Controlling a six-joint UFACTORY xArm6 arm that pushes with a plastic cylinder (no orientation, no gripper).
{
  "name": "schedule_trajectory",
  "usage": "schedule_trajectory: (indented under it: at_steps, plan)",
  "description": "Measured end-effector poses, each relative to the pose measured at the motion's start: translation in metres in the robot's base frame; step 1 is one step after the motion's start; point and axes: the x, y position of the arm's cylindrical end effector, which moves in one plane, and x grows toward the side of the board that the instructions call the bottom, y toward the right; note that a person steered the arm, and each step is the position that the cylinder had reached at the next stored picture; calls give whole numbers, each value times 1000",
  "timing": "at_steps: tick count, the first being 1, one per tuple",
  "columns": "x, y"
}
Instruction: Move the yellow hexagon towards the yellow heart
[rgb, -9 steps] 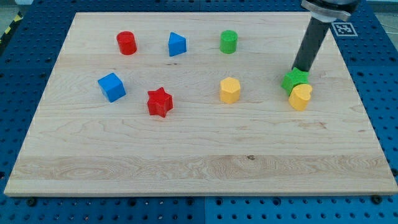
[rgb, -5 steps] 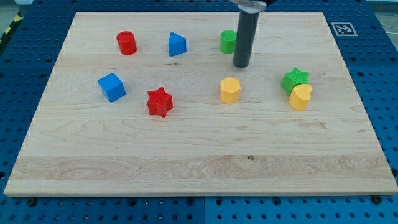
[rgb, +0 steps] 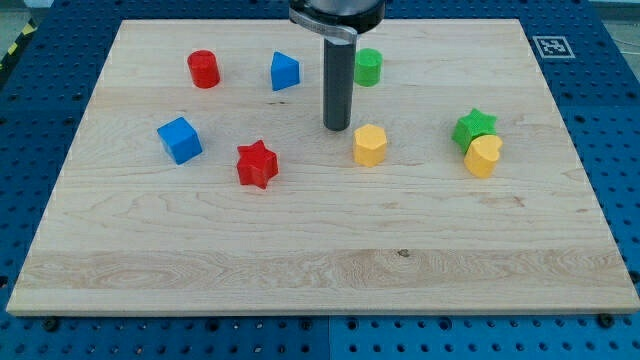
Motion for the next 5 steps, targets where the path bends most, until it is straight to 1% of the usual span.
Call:
schedule_trajectory:
  at_steps: [1, 2, 3, 4, 5]
  plan:
    - [25, 1]
    - [30, 12]
    - [30, 41]
    - [32, 46]
    - [54, 46]
